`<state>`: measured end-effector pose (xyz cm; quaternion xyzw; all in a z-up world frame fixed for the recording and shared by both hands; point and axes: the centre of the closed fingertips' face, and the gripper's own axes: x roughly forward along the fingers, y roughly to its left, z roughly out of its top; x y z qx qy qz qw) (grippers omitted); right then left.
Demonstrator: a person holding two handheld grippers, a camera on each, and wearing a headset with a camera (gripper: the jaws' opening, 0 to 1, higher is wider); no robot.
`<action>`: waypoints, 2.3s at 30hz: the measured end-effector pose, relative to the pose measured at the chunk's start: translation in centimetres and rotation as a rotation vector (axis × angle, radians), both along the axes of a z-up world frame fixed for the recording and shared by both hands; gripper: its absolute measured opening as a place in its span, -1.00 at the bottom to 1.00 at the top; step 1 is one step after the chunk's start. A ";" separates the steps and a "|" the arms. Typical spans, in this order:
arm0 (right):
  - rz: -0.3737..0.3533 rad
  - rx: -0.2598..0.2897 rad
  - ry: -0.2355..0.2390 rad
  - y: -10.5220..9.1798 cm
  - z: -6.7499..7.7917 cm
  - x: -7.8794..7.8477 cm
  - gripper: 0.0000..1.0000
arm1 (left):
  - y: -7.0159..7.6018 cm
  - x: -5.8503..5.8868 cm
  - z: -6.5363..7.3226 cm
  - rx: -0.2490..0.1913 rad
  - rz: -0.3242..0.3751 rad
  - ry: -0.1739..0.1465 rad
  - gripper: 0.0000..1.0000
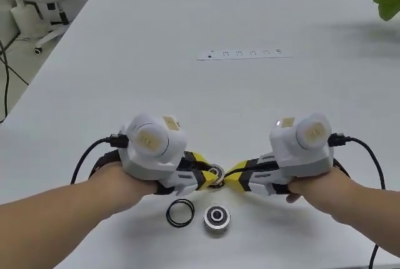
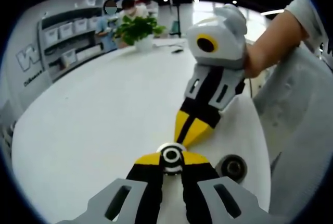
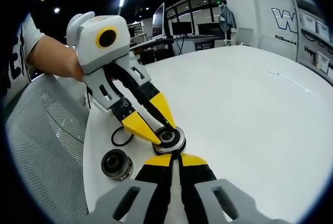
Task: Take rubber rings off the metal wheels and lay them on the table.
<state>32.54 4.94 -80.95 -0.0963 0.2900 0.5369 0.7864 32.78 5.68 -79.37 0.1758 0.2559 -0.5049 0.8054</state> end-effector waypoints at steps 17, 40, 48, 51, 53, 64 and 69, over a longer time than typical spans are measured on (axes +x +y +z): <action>-0.050 0.032 0.043 -0.2 0.3 0.3 -1.00 | 0.0 0.1 -0.1 0.010 -0.002 -0.013 -0.74; -0.146 0.158 0.138 0.0 1.5 1.0 -1.00 | 0.0 0.1 -0.1 0.024 0.018 -0.017 -0.75; -0.152 0.176 0.152 0.1 1.7 0.9 -1.00 | 0.0 0.2 -0.1 0.028 0.020 -0.019 -0.75; -0.153 0.179 0.156 0.2 1.8 0.8 -1.00 | 0.0 0.2 -0.1 0.029 0.020 -0.019 -0.75; -0.151 0.181 0.156 0.2 1.8 0.8 -1.00 | 0.0 0.2 -0.1 0.031 0.022 -0.018 -0.75; -0.146 0.192 0.164 0.5 2.1 0.5 -1.00 | 0.0 0.1 -0.1 0.034 0.026 -0.018 -0.75; -0.141 0.206 0.173 0.7 2.2 0.4 -1.00 | 0.0 0.1 -0.1 0.033 0.030 -0.018 -0.75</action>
